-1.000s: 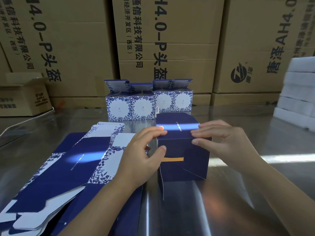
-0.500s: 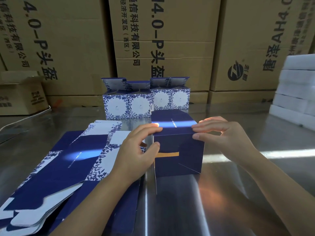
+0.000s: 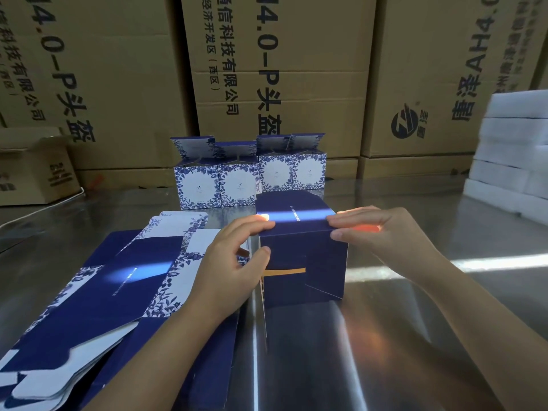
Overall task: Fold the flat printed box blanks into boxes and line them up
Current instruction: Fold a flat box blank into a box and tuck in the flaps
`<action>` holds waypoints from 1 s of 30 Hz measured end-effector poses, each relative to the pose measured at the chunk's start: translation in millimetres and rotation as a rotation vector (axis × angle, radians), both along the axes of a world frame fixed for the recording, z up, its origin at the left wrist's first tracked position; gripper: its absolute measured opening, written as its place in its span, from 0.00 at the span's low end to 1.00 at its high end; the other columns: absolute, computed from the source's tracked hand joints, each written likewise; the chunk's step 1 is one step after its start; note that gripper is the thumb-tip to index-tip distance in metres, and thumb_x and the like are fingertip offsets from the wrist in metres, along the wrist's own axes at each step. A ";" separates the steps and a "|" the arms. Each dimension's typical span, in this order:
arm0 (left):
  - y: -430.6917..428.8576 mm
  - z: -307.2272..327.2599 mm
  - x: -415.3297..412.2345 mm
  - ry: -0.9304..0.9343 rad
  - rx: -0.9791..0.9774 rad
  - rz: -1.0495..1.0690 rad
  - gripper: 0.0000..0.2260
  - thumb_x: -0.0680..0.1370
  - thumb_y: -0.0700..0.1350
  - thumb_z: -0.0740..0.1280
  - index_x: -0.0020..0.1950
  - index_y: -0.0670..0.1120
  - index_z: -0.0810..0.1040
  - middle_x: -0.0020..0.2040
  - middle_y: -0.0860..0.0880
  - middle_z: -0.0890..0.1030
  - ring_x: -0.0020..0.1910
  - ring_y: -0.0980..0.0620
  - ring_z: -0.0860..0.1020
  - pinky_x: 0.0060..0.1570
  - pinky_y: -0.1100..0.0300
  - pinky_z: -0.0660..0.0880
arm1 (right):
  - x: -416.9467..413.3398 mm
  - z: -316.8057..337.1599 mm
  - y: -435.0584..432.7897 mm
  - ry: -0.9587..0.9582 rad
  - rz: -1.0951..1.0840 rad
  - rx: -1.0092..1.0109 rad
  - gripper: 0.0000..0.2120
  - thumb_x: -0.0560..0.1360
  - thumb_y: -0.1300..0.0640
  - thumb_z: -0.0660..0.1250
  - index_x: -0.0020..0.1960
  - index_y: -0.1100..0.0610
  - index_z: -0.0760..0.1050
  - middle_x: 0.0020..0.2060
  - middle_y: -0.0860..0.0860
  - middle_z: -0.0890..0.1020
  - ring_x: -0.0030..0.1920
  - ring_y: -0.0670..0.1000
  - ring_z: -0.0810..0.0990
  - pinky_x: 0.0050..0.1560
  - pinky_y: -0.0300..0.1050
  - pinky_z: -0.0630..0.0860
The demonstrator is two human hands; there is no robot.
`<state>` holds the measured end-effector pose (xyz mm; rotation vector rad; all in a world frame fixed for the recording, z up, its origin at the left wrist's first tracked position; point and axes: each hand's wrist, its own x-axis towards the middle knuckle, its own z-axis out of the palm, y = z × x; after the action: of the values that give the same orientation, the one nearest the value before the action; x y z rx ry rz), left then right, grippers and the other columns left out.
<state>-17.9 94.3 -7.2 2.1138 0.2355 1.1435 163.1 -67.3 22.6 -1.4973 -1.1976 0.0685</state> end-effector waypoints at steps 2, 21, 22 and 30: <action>1.0 0.1 0.3 -0.003 -0.005 0.013 0.15 0.71 0.45 0.62 0.53 0.62 0.76 0.57 0.66 0.76 0.62 0.63 0.72 0.49 0.70 0.70 | 4.1 0.8 -1.6 0.037 0.011 -0.020 0.08 0.66 0.57 0.76 0.42 0.45 0.85 0.45 0.39 0.85 0.51 0.38 0.81 0.52 0.27 0.73; 0.7 -6.5 3.6 -0.008 -0.177 -0.042 0.20 0.76 0.53 0.54 0.67 0.68 0.63 0.66 0.73 0.67 0.65 0.70 0.65 0.64 0.68 0.64 | 11.0 -8.6 1.6 -0.010 -0.111 0.007 0.06 0.71 0.56 0.73 0.45 0.46 0.83 0.46 0.39 0.85 0.50 0.40 0.82 0.53 0.38 0.74; 3.0 -6.8 4.8 -0.012 -0.231 -0.024 0.21 0.76 0.55 0.54 0.68 0.67 0.63 0.66 0.72 0.67 0.66 0.70 0.66 0.67 0.61 0.65 | 12.3 -9.2 1.7 -0.002 -0.125 0.009 0.06 0.72 0.56 0.72 0.46 0.46 0.83 0.45 0.40 0.85 0.49 0.41 0.82 0.54 0.39 0.74; 16.8 -11.2 10.6 0.303 -0.375 0.016 0.20 0.82 0.58 0.49 0.43 0.63 0.80 0.52 0.58 0.81 0.55 0.58 0.78 0.60 0.56 0.69 | 17.0 -13.4 5.0 -0.028 -0.262 0.029 0.08 0.75 0.57 0.69 0.48 0.44 0.81 0.47 0.39 0.84 0.47 0.37 0.80 0.44 0.27 0.72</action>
<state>-7.2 111.1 -18.4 1.9374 0.5623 0.7144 180.1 -62.3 9.2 -1.6221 -1.0107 -0.1459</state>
